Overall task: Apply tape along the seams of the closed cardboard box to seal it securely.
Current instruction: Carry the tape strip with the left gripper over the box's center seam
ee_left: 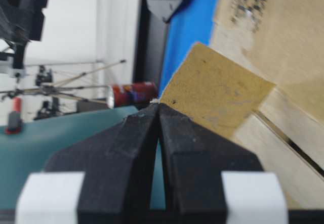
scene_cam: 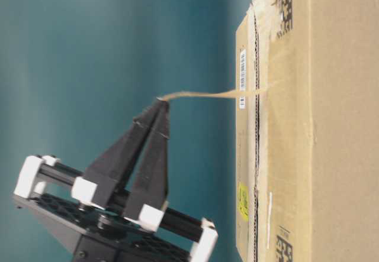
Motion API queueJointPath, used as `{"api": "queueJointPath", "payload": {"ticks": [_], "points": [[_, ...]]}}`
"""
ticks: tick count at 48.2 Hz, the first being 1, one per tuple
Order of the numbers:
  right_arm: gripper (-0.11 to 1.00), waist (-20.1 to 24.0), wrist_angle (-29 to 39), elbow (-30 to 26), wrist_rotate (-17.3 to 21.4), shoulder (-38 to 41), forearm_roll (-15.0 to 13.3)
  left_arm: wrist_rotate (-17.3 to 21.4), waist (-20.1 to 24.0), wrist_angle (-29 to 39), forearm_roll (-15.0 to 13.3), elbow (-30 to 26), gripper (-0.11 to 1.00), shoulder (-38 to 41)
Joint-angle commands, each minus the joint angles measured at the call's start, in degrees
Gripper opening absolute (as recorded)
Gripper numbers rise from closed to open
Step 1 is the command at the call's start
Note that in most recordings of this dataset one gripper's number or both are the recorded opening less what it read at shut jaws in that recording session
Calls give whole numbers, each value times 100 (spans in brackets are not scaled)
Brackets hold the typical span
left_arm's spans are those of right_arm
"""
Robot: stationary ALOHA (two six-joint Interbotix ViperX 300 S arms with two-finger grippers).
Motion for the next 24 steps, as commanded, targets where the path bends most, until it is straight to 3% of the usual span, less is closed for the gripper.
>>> {"api": "queueJointPath", "payload": {"ticks": [1,24], "points": [[0,9,-246,-167,9,176,-9,-26,62,62,-9,18,0,-149],[0,18,-782,-712,26,1573,0,-229,360,510,-9,703,0,-510]]}}
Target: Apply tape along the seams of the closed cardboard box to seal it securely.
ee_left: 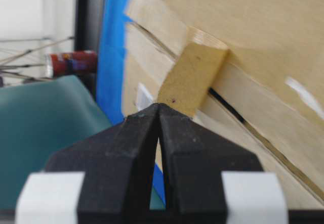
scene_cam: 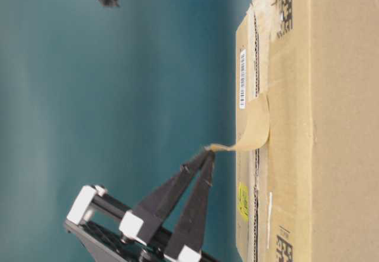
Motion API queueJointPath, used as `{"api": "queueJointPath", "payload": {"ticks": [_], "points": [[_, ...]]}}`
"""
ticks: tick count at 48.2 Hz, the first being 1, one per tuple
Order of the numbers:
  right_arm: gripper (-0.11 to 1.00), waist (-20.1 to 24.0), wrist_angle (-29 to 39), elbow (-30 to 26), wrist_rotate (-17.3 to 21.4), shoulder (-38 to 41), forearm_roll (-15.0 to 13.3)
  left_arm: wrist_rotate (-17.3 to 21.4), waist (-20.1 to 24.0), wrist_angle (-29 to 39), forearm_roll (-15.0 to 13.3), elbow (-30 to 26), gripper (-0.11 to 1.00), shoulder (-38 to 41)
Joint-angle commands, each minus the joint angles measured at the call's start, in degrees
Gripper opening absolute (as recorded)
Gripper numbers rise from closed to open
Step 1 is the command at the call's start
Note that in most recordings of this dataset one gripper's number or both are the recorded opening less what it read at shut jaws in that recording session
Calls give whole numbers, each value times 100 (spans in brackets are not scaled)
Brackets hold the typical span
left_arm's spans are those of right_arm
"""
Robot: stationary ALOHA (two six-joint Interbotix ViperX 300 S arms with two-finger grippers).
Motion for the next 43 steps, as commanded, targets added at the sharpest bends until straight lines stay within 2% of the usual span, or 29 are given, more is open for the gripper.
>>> {"api": "queueJointPath", "payload": {"ticks": [1,20,43], "points": [[0,18,-88,-308,9,299,0,-18,70,79,-9,35,0,-202],[0,-132,88,-1046,9,1397,18,-18,167,905,-9,-44,0,-149],[0,-501,281,-1564,35,2171,114,-18,220,967,-9,-202,0,-44]]}}
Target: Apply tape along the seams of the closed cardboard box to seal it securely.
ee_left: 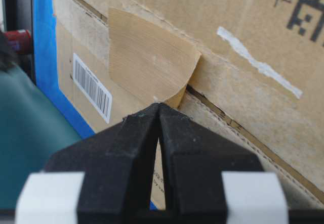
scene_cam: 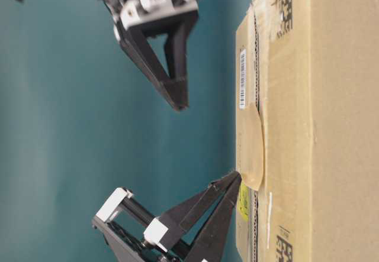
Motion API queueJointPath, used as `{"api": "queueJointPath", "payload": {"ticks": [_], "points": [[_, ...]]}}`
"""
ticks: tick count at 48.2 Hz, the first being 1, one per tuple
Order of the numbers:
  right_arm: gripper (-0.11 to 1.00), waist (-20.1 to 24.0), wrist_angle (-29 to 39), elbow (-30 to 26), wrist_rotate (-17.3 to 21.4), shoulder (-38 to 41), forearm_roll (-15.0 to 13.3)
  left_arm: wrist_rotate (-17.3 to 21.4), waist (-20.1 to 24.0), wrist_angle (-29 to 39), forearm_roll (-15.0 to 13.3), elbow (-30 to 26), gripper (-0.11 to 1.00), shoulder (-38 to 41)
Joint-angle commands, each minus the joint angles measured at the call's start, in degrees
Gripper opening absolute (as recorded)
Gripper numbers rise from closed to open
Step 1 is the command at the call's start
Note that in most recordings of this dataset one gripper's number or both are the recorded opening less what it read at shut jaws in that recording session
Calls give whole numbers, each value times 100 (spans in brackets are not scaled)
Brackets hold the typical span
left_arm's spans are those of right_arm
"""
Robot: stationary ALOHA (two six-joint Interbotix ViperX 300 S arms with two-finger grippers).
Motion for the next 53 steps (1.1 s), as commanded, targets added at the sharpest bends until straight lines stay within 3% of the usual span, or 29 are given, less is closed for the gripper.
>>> {"api": "queueJointPath", "payload": {"ticks": [1,18,21,29,39,53], "points": [[0,-9,-9,-246,18,97,26,-9,18,-18,-18,-123,0,-44],[3,70,176,-580,202,387,0,-18,70,141,-18,-123,0,-53],[16,70,185,-580,237,404,9,-9,70,149,-18,-123,0,-53],[63,70,141,-589,229,413,0,-9,70,149,-18,-132,0,-53],[41,88,70,-668,264,659,9,-9,70,149,-18,-132,0,-44],[40,97,9,-870,290,1169,0,-9,70,149,-18,-132,0,-53]]}}
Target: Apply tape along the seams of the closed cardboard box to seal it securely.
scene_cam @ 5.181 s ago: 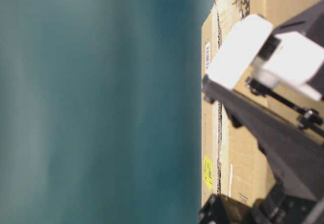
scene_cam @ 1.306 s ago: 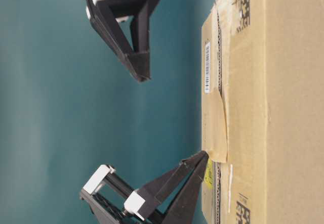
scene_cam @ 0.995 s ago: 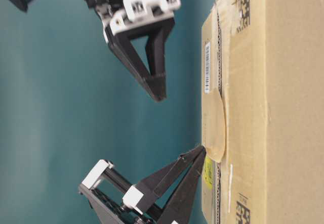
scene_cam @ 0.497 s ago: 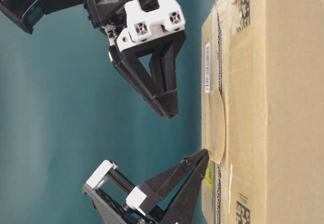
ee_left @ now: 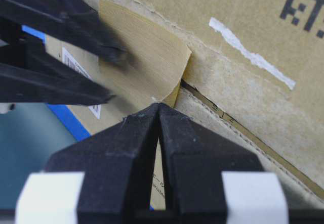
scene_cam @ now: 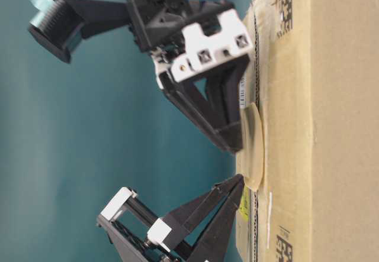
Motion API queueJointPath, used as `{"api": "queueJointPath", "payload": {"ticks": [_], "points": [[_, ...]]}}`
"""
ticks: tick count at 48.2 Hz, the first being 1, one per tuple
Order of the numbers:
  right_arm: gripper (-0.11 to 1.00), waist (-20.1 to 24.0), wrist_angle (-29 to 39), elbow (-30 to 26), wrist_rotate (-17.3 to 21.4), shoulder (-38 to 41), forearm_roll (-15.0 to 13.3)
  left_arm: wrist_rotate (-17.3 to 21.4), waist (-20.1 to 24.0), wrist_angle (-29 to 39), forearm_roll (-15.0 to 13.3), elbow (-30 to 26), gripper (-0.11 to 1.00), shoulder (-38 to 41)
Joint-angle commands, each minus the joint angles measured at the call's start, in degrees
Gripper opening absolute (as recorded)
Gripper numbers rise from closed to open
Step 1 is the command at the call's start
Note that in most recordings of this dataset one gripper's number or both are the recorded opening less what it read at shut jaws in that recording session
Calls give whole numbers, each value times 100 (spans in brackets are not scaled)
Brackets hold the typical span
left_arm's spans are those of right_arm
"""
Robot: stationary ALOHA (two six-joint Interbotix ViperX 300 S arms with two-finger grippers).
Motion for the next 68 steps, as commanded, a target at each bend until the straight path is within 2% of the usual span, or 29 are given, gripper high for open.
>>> {"api": "queueJointPath", "payload": {"ticks": [1,15,43,51,53,56,65,68], "points": [[40,9,-62,-176,0,26,-9,-9,18,-18,-9,-114,0,-53],[40,9,-26,-193,9,272,-18,-9,26,-18,-9,-114,0,-53],[40,0,158,-114,79,237,-9,-88,202,9,-9,-158,0,-35],[40,9,158,-114,79,237,-9,-9,202,141,-9,-176,2,-35],[40,9,158,-114,79,229,-9,26,202,167,-9,-176,7,-35],[40,9,158,-114,79,229,-9,62,202,176,-9,-176,22,-35],[40,9,176,-114,79,237,-9,246,202,193,0,-193,76,-62],[40,9,193,-114,79,237,-9,325,202,299,0,-246,79,-88]]}}
